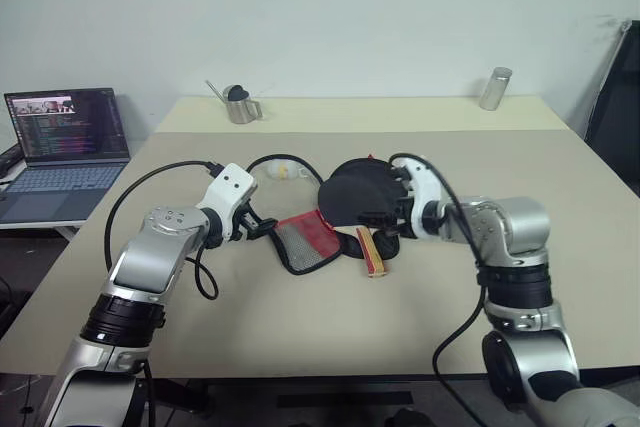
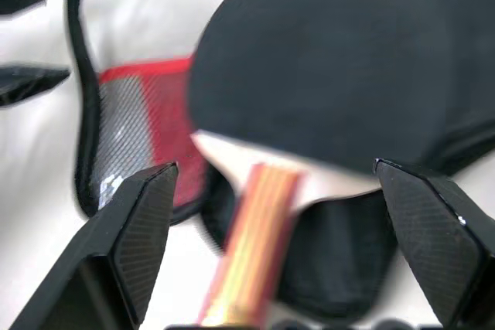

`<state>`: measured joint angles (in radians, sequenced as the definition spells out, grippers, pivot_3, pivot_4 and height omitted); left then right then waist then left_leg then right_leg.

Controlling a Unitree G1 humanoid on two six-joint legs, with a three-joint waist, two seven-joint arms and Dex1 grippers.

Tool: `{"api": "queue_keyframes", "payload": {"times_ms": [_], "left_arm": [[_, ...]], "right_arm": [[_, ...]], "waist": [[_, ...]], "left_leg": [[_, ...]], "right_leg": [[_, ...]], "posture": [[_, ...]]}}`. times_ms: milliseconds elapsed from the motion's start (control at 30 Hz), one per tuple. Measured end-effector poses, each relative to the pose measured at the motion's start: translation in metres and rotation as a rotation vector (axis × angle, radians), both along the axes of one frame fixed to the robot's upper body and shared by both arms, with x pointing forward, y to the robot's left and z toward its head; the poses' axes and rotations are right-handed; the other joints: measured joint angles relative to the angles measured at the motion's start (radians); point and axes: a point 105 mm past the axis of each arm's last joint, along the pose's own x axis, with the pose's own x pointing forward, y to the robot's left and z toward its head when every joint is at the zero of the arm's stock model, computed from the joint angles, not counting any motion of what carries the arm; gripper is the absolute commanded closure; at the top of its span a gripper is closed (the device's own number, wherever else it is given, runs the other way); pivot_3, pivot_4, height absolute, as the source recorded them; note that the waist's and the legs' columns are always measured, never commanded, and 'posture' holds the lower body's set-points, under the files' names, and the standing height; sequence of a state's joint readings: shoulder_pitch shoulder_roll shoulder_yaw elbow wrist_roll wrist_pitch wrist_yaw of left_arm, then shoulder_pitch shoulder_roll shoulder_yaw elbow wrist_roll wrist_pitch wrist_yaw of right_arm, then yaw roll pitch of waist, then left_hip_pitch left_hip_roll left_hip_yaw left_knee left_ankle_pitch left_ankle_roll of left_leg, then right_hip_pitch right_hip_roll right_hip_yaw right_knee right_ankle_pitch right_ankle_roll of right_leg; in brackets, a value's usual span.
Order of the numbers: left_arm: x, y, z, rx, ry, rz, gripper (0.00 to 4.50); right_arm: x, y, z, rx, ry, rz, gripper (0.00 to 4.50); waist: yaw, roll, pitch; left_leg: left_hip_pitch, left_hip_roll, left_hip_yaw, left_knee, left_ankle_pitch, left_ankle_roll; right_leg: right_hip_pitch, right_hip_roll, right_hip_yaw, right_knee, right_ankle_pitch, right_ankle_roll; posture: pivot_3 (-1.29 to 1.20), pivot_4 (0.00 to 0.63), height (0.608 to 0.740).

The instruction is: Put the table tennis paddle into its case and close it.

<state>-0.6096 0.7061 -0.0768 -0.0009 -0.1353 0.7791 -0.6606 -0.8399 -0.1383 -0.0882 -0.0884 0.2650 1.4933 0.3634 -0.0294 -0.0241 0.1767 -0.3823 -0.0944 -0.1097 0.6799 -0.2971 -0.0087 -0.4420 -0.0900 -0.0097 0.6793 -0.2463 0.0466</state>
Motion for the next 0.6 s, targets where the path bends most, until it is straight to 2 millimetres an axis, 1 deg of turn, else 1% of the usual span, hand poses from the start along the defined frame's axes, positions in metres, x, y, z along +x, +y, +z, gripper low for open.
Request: {"api": "queue_keyframes", "payload": {"times_ms": [167,333,533,600], "left_arm": [[0.000,0.000,0.000,0.001,0.001,-0.001,0.39],[0.000,-0.003,-0.002,-0.001,0.005,-0.008,0.39],[0.000,-0.003,-0.003,-0.001,0.006,-0.006,0.39],[-0.001,-0.003,-0.004,0.000,0.008,-0.004,0.39]], "right_arm": [[-0.010,0.004,-0.019,-0.029,0.063,-0.024,0.04],[-0.007,0.004,-0.036,-0.071,0.093,-0.069,0.04],[-0.001,0.007,-0.040,-0.077,0.076,-0.071,0.04],[0.000,0.008,-0.040,-0.080,0.070,-0.071,0.41]], "waist": [[-0.001,0.000,0.000],[-0.006,0.000,0.000],[-0.006,0.000,0.000],[-0.006,0.000,0.000]], "left_leg": [[0.000,0.000,0.000,0.000,0.000,0.000],[0.001,0.000,0.001,0.000,0.000,0.000],[0.001,0.000,0.001,0.000,0.000,0.000],[0.002,0.000,0.001,0.000,0.000,0.000]], "right_leg": [[0.000,0.000,0.000,0.001,0.000,0.000],[0.000,0.000,0.001,0.001,0.000,0.000],[0.000,0.000,0.000,0.001,0.000,0.000],[0.000,0.000,0.001,0.001,0.000,0.000]], "posture": [[0.00,0.150,0.740],[0.00,0.150,0.740],[0.00,0.150,0.740],[0.00,0.150,0.740]]}}
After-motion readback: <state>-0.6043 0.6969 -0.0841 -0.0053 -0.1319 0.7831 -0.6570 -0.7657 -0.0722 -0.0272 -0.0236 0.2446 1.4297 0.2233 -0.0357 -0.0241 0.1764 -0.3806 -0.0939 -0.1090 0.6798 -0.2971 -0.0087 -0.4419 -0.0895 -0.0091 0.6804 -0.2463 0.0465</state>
